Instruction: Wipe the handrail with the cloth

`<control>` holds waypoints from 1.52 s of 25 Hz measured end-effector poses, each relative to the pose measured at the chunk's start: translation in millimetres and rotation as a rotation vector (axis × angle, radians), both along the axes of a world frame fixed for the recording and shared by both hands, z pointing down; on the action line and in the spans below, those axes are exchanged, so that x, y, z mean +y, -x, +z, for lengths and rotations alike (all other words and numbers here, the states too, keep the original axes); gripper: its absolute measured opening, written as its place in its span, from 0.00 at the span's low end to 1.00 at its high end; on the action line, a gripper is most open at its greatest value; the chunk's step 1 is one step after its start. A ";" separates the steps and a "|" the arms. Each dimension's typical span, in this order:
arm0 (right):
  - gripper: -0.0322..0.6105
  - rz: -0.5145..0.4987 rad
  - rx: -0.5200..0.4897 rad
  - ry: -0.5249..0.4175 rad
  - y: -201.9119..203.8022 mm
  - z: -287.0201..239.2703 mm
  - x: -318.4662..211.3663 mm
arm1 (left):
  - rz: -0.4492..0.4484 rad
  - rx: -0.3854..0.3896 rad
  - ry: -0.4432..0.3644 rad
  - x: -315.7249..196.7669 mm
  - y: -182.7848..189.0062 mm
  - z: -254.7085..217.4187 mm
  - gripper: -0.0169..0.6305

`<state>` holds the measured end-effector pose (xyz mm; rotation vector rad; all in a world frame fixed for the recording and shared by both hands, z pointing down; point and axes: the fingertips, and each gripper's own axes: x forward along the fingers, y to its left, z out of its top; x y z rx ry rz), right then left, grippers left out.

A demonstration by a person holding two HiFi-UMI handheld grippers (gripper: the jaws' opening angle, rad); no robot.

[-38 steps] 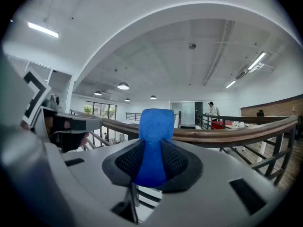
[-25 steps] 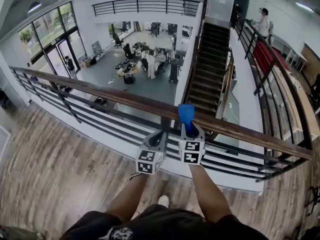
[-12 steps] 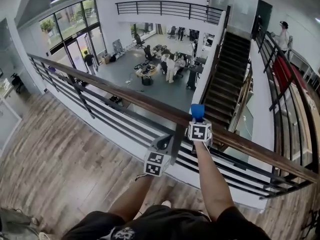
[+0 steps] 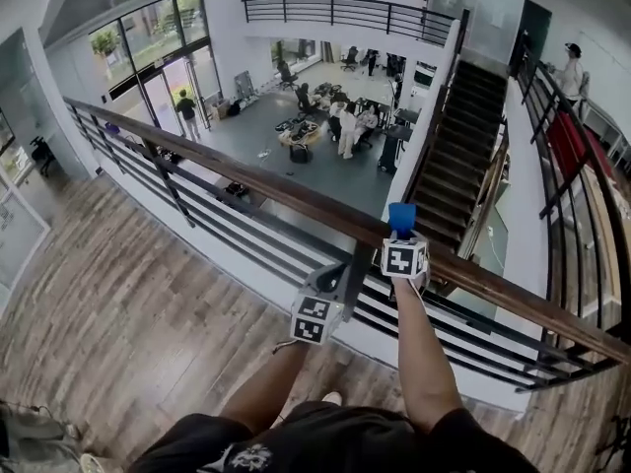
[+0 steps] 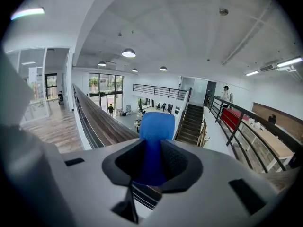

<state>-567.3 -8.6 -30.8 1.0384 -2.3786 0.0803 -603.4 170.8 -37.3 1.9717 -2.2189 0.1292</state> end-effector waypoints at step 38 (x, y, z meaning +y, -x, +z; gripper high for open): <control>0.21 0.144 -0.020 0.027 -533.2 7.6 -138.5 | 0.203 0.068 0.020 -222.0 -443.9 -17.9 0.03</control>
